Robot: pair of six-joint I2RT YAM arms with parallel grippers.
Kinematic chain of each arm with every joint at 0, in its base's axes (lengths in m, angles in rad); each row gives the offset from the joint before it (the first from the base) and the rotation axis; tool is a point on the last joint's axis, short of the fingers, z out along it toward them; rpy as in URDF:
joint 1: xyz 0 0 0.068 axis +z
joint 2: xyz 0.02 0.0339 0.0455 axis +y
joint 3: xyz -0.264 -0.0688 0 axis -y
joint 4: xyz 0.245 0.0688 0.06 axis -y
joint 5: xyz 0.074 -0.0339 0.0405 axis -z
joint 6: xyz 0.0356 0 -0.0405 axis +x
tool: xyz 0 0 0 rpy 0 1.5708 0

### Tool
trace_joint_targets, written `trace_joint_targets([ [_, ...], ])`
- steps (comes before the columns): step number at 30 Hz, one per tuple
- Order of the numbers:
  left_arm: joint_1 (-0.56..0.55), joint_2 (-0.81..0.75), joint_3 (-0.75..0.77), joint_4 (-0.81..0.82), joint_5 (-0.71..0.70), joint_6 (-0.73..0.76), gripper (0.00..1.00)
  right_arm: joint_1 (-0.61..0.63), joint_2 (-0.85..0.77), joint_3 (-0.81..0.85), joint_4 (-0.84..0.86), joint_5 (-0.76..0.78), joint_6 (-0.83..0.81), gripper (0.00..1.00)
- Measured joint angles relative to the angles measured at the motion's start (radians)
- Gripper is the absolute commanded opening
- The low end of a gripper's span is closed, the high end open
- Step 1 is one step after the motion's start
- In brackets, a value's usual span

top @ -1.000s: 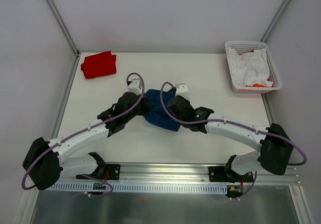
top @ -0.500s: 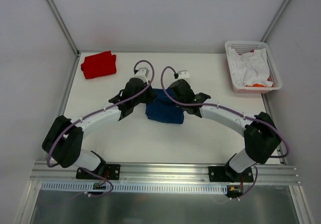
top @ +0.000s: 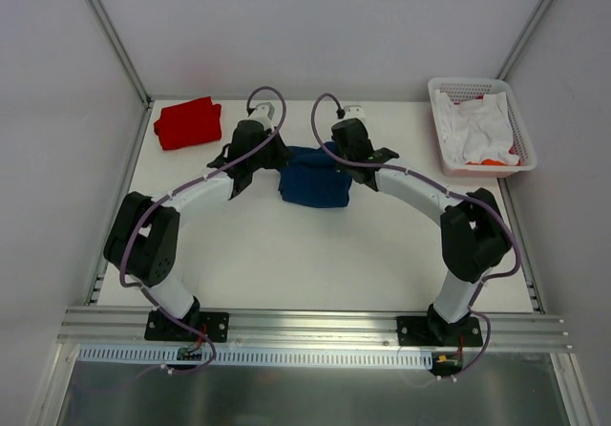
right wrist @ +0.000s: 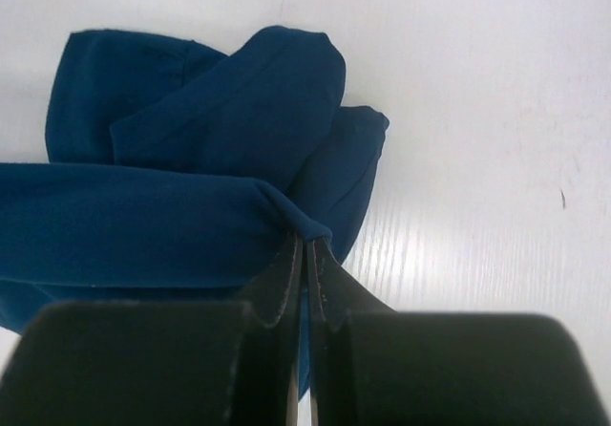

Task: Fold and stack the t-shirts
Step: Fold the long partially folded tshirt into a neat square

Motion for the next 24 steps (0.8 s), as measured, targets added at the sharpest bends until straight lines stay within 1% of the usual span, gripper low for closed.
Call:
trace_joint_targets([
  [3,0.029,0.058,0.052,0.008,0.019,0.0,0.0,-0.025,0.053,0.064,0.01,-0.019,-0.006,0.0],
  [4,0.037,0.081,0.073,0.008,0.028,0.001,0.12,-0.036,0.082,0.094,0.012,-0.027,-0.008,0.0],
  [5,0.046,0.111,0.102,0.01,0.034,0.002,0.3,-0.047,0.108,0.122,0.013,-0.033,-0.009,0.03],
  [6,0.051,0.129,0.12,0.01,0.035,0.006,0.52,-0.056,0.137,0.154,0.009,-0.042,-0.01,0.11],
  [7,0.058,0.164,0.161,0.002,0.039,0.006,0.87,-0.069,0.174,0.199,-0.005,-0.051,-0.011,0.21],
  [8,0.065,0.208,0.21,0.001,0.04,0.012,0.98,-0.081,0.214,0.244,-0.01,-0.056,-0.012,0.33],
  [10,0.079,0.29,0.308,-0.012,0.048,0.01,0.99,-0.103,0.278,0.316,-0.014,-0.061,-0.018,0.4],
  [11,0.085,0.326,0.349,-0.014,0.049,0.011,0.99,-0.112,0.301,0.338,-0.015,-0.066,-0.021,0.47],
  [12,0.089,0.352,0.378,-0.02,0.05,0.011,0.99,-0.121,0.314,0.343,-0.017,-0.069,-0.021,0.5],
  [16,0.102,0.376,0.398,-0.052,0.048,0.017,0.99,-0.14,0.319,0.331,-0.042,-0.071,-0.025,0.51],
  [19,0.102,0.372,0.389,-0.055,0.048,0.017,0.99,-0.14,0.298,0.278,-0.033,-0.071,-0.024,0.51],
  [24,0.102,0.298,0.263,-0.059,0.052,0.002,0.99,-0.139,0.203,0.124,-0.038,-0.072,-0.02,0.51],
])
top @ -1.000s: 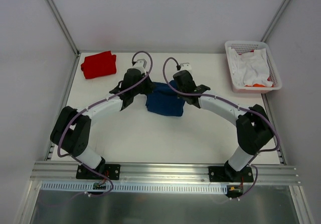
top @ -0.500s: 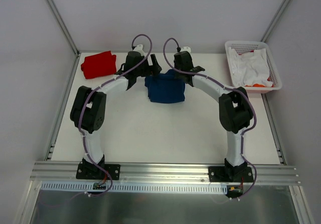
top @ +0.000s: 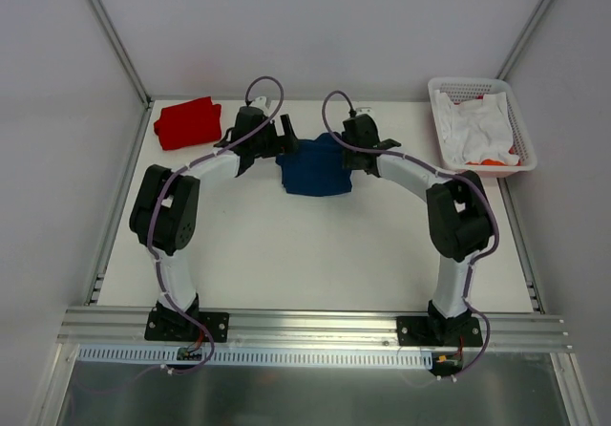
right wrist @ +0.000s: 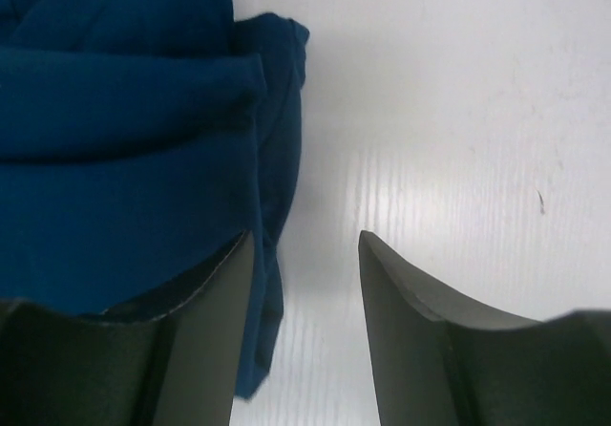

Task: Fold and stack the t-shirts
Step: Fold the long partially folded tshirt into a neat square

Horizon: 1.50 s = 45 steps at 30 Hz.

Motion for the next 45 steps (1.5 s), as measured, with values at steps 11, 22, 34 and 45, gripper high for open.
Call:
trace_joint_targets([
  [11,-0.03,-0.153,-0.069,0.011,0.043,-0.03,0.99,0.0,-0.168,-0.068,0.01,-0.008,0.029,0.51],
  [22,-0.021,-0.105,-0.095,0.024,0.051,-0.064,0.99,0.0,-0.302,-0.181,0.001,-0.021,0.034,0.51],
  [34,0.101,-0.043,-0.222,0.108,0.116,-0.151,0.99,-0.001,-0.453,-0.257,0.004,-0.058,0.058,0.51],
  [45,0.102,0.141,-0.179,0.369,0.334,-0.293,0.99,-0.001,-0.542,-0.278,0.001,-0.061,0.066,0.51],
])
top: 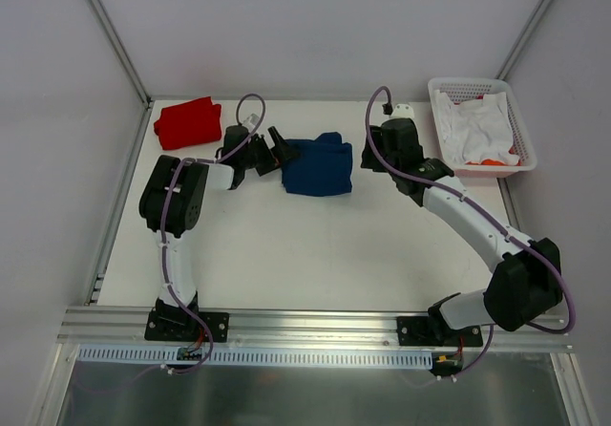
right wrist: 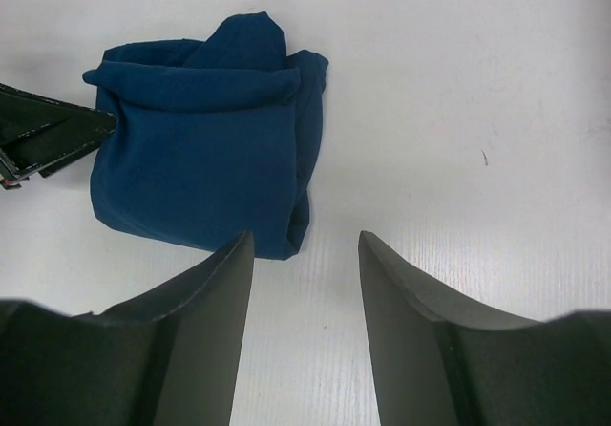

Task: Fold and stack the t-shirts
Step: Fold the long partially folded tshirt into a neat square, then put the neatly folded tshirt into the corner of the board with the left arm

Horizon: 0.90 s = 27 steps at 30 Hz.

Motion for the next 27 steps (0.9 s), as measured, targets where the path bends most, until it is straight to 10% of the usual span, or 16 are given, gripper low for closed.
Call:
trace_joint_targets([
  [10,0.0,0.029,-0.032,0.083,0.087,-0.082,0.62,0.0,-0.002,0.0,0.0,-0.001,0.005,0.51],
  [16,0.0,0.033,-0.048,0.124,0.121,-0.112,0.99,0.0,-0.002,0.0,0.0,-0.001,0.008,0.51],
  [27,0.012,-0.004,-0.127,0.195,0.135,-0.148,0.99,0.0,-0.002,0.0,0.0,-0.008,0.01,0.51],
])
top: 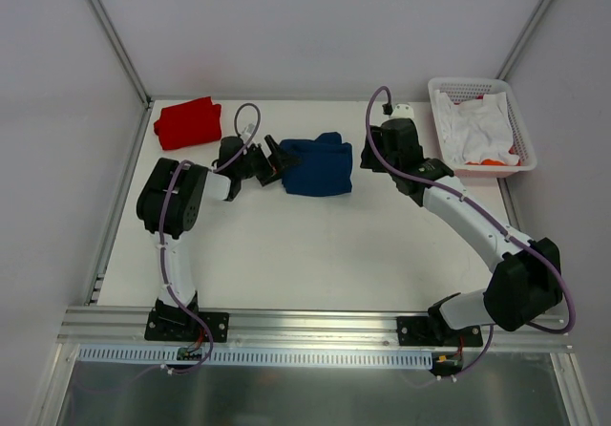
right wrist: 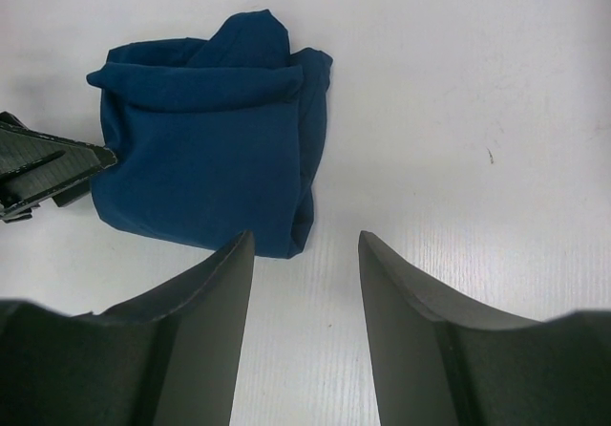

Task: Fold and stack the t-shirts
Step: Put the neatly folded tshirt into the corner of the board with the left arm

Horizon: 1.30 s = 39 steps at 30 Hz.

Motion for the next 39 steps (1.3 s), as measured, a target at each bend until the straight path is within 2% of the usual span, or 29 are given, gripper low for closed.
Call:
trace_joint_targets([
  [8,0.012,0.013,-0.014,0.045,0.037,-0.053,0.99,0.0,0.0,0.0,0.0,-0.008,0.002,0.51],
  [14,0.008,0.084,0.053,0.093,0.068,-0.085,0.95,0.0,-0.005,-0.006,-0.002,-0.01,0.002,0.51],
  [16,0.005,0.099,0.072,0.097,0.068,-0.092,0.74,0.0,-0.011,-0.012,-0.006,-0.01,0.002,0.51],
  [18,0.003,0.114,0.082,0.089,0.065,-0.093,0.48,0.0,-0.016,-0.013,-0.011,-0.01,0.002,0.51],
  [19,0.003,0.121,0.084,0.085,0.068,-0.085,0.18,0.0,-0.017,-0.013,-0.011,-0.01,0.002,0.51],
  [20,0.003,0.129,0.085,0.074,0.068,-0.09,0.05,0.0,-0.018,-0.013,-0.013,-0.01,0.002,0.51],
  [21,0.003,0.137,0.086,0.061,0.067,-0.086,0.0,0.0,-0.018,-0.013,-0.014,-0.01,0.002,0.51],
  [31,0.003,0.11,0.135,-0.115,0.06,0.005,0.0,0.0,-0.027,-0.014,-0.016,-0.012,0.007,0.5],
  [36,0.004,0.052,0.237,-0.29,0.041,0.09,0.0,0.0,-0.052,-0.03,-0.015,-0.012,0.01,0.5],
  [39,0.006,0.025,0.351,-0.408,0.026,0.149,0.0,0.0,-0.07,-0.044,-0.016,-0.012,0.01,0.5],
])
